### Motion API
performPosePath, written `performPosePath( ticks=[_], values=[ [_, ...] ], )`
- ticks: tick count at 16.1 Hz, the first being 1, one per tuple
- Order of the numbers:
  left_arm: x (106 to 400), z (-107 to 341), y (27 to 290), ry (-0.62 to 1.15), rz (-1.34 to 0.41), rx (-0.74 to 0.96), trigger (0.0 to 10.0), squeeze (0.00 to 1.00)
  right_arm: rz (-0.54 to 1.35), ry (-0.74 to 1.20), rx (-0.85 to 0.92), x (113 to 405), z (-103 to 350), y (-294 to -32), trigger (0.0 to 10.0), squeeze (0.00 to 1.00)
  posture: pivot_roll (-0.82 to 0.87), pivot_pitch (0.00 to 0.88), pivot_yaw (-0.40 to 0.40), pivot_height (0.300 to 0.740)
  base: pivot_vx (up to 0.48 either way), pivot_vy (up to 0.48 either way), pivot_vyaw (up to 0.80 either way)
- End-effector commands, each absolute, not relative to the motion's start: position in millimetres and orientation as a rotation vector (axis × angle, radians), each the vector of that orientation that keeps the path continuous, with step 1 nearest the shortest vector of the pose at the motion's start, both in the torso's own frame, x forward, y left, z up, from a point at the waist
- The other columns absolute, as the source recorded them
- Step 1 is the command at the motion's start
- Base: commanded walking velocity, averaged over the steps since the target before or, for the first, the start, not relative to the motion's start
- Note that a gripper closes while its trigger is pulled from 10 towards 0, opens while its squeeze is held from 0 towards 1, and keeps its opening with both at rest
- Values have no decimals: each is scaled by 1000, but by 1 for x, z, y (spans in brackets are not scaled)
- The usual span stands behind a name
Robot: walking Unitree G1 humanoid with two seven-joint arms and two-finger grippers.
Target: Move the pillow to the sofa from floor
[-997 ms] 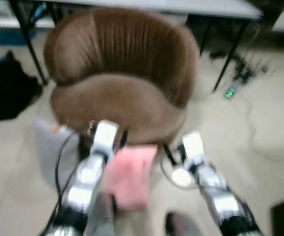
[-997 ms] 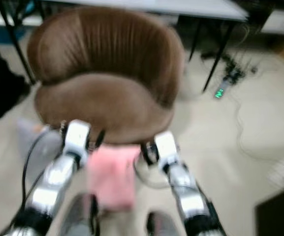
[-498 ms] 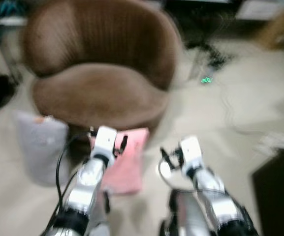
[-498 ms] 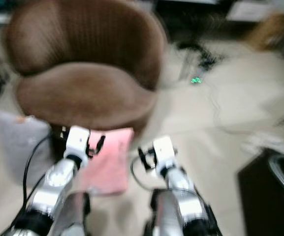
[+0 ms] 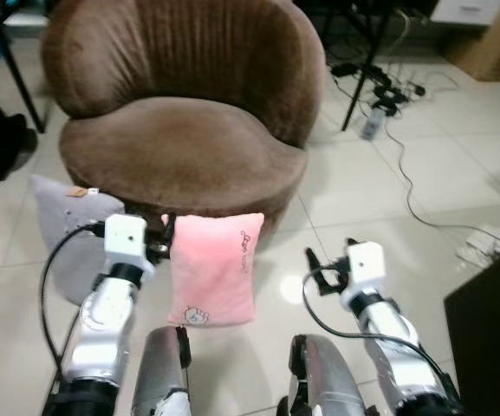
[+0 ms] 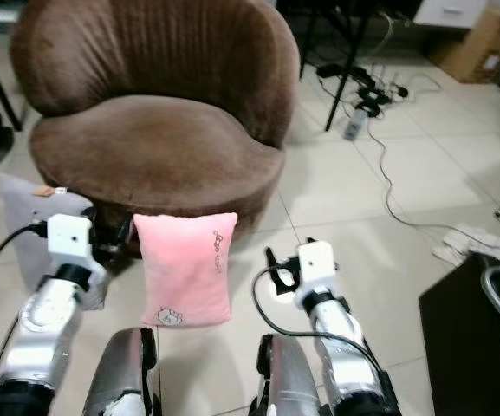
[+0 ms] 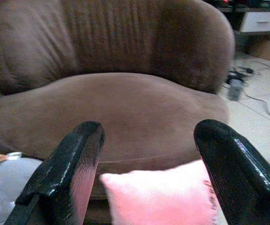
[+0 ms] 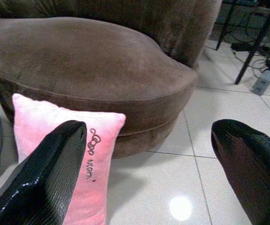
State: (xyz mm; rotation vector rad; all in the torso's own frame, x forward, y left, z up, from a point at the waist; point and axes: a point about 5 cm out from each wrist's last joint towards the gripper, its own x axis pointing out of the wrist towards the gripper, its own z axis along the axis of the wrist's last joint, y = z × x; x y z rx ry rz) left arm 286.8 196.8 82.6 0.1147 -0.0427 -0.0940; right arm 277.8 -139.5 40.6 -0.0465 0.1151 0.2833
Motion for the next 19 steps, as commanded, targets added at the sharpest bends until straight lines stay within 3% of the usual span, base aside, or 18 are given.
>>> performPosePath(
  ticks=[1,9,13,15,19],
  values=[
    [283,84,199,-59,-82,103,10000,0,317,104,-54,283,43,-136,10000,0,136,98,-147,597,0,0,0],
    [261,95,218,-24,-102,195,10000,0,379,109,-19,296,43,-105,10000,0,211,174,-59,597,0,0,0],
    [262,86,197,-20,-74,86,10000,0,478,108,-58,306,51,-100,10000,0,200,217,-156,597,0,0,0],
    [263,91,192,-33,-65,86,10000,0,500,107,-66,315,56,-93,10000,0,231,223,-155,597,0,0,0],
    [252,91,203,-23,12,112,10000,0,598,112,-71,323,64,-69,10000,0,363,235,-203,597,0,0,0]
  ],
)
